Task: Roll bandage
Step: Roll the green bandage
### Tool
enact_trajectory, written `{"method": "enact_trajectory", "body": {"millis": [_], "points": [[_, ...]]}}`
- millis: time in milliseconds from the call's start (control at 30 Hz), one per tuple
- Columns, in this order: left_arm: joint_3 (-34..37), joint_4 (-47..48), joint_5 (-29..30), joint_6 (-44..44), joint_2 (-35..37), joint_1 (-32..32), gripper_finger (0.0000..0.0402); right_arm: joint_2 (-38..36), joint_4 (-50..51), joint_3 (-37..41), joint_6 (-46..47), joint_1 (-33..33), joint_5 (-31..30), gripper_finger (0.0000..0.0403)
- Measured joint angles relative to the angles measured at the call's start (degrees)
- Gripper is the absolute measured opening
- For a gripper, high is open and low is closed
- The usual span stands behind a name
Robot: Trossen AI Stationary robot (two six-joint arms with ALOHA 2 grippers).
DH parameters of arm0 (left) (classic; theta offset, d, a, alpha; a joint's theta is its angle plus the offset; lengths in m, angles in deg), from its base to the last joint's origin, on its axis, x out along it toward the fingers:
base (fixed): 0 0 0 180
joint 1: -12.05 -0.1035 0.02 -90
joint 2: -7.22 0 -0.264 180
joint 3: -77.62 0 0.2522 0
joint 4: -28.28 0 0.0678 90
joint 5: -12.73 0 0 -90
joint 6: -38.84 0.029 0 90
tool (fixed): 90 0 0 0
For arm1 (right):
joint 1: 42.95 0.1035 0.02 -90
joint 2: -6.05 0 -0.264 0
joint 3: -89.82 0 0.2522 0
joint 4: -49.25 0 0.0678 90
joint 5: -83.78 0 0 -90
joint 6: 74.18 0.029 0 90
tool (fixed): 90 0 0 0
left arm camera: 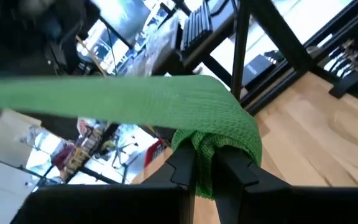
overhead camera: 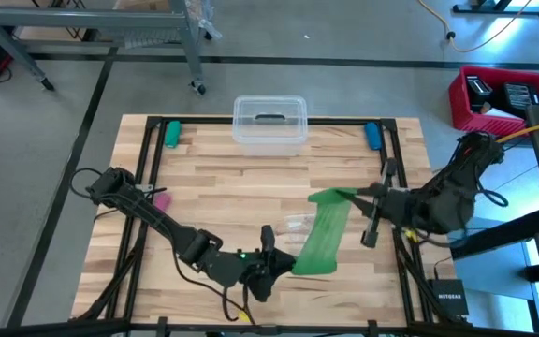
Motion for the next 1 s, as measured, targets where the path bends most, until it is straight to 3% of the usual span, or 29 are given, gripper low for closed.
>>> {"method": "enact_trajectory", "body": {"millis": [233, 567, 800, 1000], "points": [[0.0, -4.5, -0.1, 2.9, 0.0, 1.6, 0.0027, -2.5, 12.4, 1.8, 13.2, -8.1, 9.6, 0.0007], [0.1, -11.1, -1.1, 10.8, 0.0, 3.5, 0.0027, -2.6, 9.6, 13.3, 20.7, -18.6, 26.0, 0.0007], [-1.9, -12.0, 2.9, 17.5, 0.0, 4.7, 0.0027, -2.6, 1.8, 21.1, 23.2, -20.3, 34.8, 0.0007], [-2.2, -10.9, 3.4, 17.7, 0.0, 3.3, 0.0027, -2.6, 0.5, 22.2, 26.9, -20.3, 42.1, 0.0008]]}}
